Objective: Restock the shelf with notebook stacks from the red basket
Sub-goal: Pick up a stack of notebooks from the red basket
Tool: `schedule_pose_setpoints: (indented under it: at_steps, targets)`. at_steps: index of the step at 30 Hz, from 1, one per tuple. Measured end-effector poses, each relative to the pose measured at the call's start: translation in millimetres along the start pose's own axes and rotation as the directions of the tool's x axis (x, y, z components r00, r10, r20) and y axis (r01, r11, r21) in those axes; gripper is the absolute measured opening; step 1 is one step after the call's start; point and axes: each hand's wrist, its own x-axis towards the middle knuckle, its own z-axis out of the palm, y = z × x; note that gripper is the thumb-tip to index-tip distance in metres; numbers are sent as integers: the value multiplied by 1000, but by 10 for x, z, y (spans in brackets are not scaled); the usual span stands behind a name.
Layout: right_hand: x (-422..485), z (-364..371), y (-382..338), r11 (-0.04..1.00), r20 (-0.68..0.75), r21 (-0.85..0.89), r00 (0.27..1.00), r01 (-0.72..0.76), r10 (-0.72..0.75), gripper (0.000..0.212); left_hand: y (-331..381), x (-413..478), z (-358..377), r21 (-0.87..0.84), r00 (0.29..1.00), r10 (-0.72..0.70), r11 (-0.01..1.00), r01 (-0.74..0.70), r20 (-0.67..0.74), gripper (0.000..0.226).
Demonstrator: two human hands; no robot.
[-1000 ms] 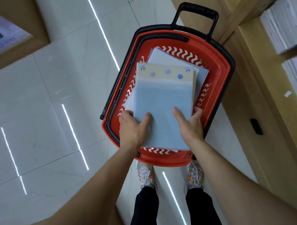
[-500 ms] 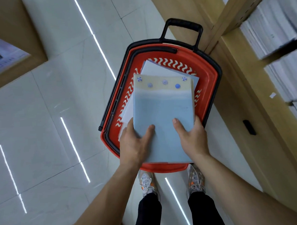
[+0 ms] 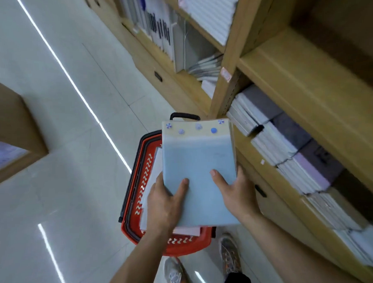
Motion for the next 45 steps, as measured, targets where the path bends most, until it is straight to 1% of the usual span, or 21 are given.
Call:
schedule_pose_setpoints:
  at_steps: [3,5,7,9,12,15,17,21,25,27,29,31,35,36,38,40,42,45]
  targets:
    - [-90,-283,-442,1000,-49,20,999,14,-14,36,474,-41,-140,3,997,75,997,-75,16,47]
    - [-157,-480,-733,999,-116,22,993,32,-29,35,824,-80,-229,14,991,127,992,-128,47,47]
    - [-184,-663,-958,998,-197,23,979,51,-46,36,1180,-80,-277,24,979,185,982,-188,83,50]
    - [-177,-835,-1134,998,-263,43,964,51,-38,42,1515,-36,-274,39,963,238,969,-245,124,47]
    - [-33,-1091,-1295,992,-355,108,935,62,-20,40,1973,123,-147,100,930,313,937,-336,190,42]
    - [218,-1357,-1353,985,-412,152,911,82,-12,38,2402,327,102,123,889,375,901,-416,262,46]
    - [424,-1503,-1369,983,-438,165,899,74,5,40,2646,492,290,144,874,381,888,-436,300,50]
    - [844,-1666,-1349,983,-526,176,849,51,50,39,3003,819,648,212,832,397,840,-499,387,66]
    - [1198,-1717,-1269,988,-551,156,832,19,71,42,3211,1114,891,272,803,378,801,-533,461,70]
    - [1344,-1731,-1222,987,-555,159,827,-4,93,43,3269,1251,984,264,776,353,798,-541,523,79]
    - [1466,-1749,-1212,984,-589,177,799,-18,121,43,3301,1352,1071,237,740,330,804,-546,586,87]
    - [1548,-1771,-1223,981,-600,193,787,-32,143,42,3339,1427,1130,242,729,313,802,-547,609,89]
    - [1497,-1828,-1236,987,-573,154,808,-54,134,39,3305,1530,1138,346,716,352,693,-633,604,89]
    - [1438,-1821,-1224,990,-571,136,812,-48,118,40,3252,1528,1111,357,723,368,683,-637,584,87]
    - [1302,-1757,-1159,994,-554,97,828,-41,88,45,3113,1476,1068,330,736,408,702,-631,541,78]
    - [1204,-1632,-1082,996,-545,82,835,-42,80,60,2994,1390,1060,254,745,431,752,-608,509,69]
    - [1197,-1524,-1032,995,-566,96,819,-42,89,74,2956,1349,1101,203,745,458,770,-605,486,70]
    - [1311,-1455,-1061,992,-617,128,782,-12,89,74,3067,1417,1189,158,742,474,784,-601,473,74]
